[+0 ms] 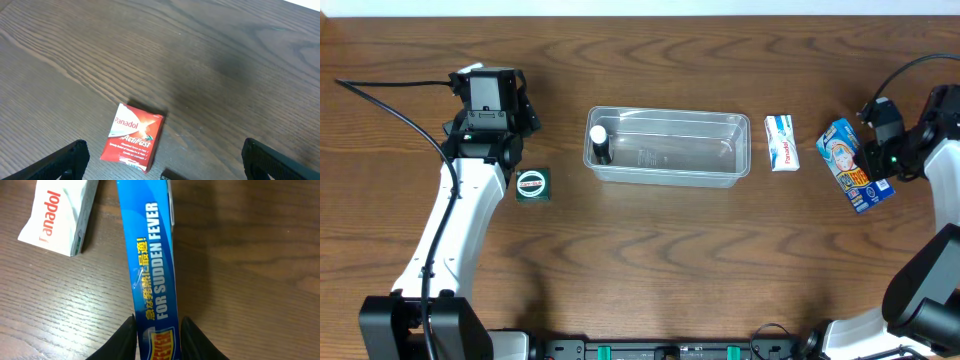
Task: Pack container
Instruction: 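Reach the right gripper to the blue fever-patch box and grasp it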
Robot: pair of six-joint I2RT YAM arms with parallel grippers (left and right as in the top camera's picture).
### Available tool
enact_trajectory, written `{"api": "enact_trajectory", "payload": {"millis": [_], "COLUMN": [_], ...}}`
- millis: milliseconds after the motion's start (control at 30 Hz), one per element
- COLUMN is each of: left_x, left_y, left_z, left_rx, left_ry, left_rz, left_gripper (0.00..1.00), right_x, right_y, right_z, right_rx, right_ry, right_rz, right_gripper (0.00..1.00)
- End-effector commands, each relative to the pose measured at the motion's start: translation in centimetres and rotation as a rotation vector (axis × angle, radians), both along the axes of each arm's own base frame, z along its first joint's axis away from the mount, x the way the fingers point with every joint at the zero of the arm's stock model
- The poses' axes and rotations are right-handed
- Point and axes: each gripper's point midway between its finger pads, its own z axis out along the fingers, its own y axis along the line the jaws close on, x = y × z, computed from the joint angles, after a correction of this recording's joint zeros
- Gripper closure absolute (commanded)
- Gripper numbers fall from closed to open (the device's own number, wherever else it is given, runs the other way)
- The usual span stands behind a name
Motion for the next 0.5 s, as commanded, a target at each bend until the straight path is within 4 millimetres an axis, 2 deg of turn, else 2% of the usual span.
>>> {"api": "enact_trajectory", "payload": {"millis": [0, 300, 467], "left_x": [0.1, 0.1, 0.1], "left_y": [0.3, 0.3, 0.3], "left_z": [0.7, 0.7, 0.7], "left_rx": [0.011, 0.011, 0.011], "left_ry": [-0.013, -0.013, -0.013], "left_rz": [0.01, 0.01, 0.01], "left_gripper": [0.02, 0.02, 0.02], "right_x": [1.0, 1.7, 2.9], "right_y": [0.8, 2.5, 5.5], "right_z": [0.2, 0.5, 1.3], "right_rx": [0.003, 0.0, -0.024], "right_ry": [-0.015, -0.024, -0.037], "right_rz": [0.027, 0.074, 0.15], "right_gripper": [0.77, 0.82, 0.84]}}
